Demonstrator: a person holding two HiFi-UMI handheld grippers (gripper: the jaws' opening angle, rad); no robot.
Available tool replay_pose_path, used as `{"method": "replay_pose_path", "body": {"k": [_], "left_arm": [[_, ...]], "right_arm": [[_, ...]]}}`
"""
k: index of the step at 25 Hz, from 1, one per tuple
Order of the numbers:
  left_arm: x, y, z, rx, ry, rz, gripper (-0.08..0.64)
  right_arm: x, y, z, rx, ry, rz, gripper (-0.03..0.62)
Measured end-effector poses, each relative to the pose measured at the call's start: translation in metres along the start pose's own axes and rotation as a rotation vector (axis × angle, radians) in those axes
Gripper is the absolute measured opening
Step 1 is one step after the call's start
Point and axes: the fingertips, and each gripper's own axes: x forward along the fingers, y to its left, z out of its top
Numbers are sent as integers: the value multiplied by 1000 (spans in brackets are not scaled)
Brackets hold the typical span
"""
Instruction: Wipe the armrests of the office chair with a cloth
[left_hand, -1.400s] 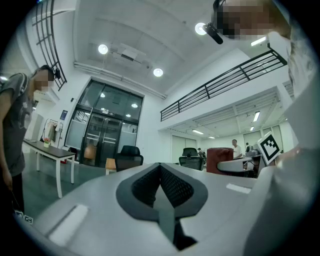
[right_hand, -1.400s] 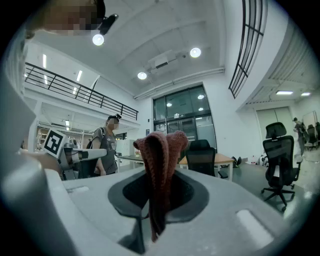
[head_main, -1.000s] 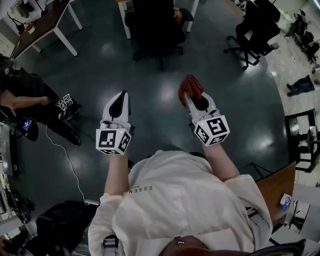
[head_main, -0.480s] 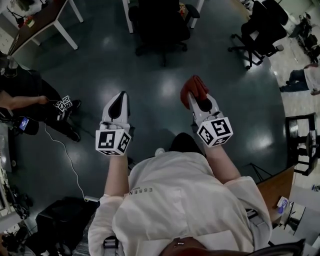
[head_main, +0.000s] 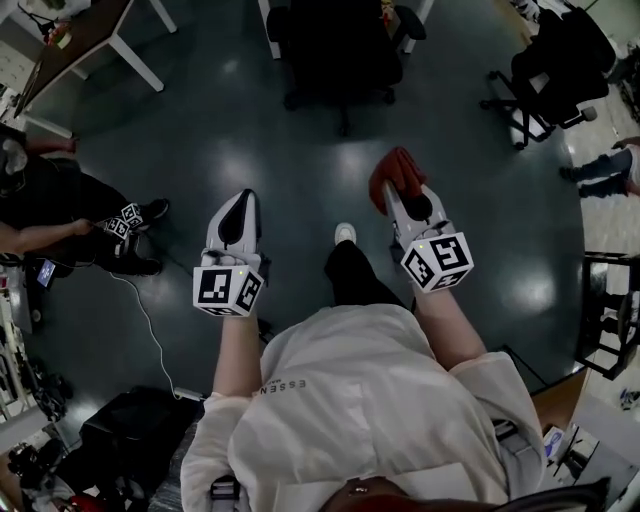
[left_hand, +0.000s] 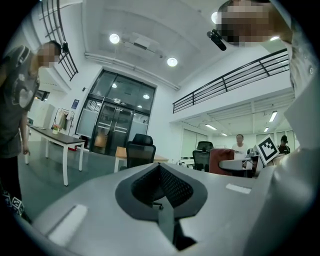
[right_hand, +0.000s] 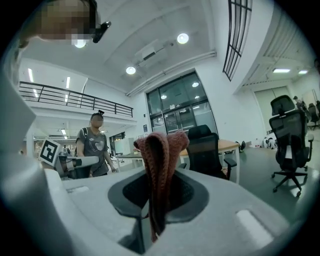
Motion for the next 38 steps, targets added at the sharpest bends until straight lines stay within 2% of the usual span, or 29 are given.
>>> {"method": "replay_pose_path", "body": {"k": [7, 12, 16, 21, 29, 34, 38], "left_arm": [[123, 31, 6, -3, 51, 41, 9], [188, 42, 6, 69, 81, 30, 9], [232, 60, 3, 0, 68, 29, 9], [280, 95, -8, -36, 86, 33, 9], [394, 203, -15, -80, 110, -13, 9], [471, 276, -19, -133, 176, -49, 9], [519, 310, -26, -189, 237, -128, 9]], "right_arm": [[93, -94, 19, 14, 55, 13, 51], [144, -140, 27, 16, 90, 19, 52], [189, -163, 31, 19, 110, 29, 52], [247, -176, 31, 14, 122, 55, 52], [384, -201, 39, -4, 147, 0, 52], [473, -216, 35, 32, 218, -60, 52], [540, -220, 33, 46, 253, -78, 52]]}}
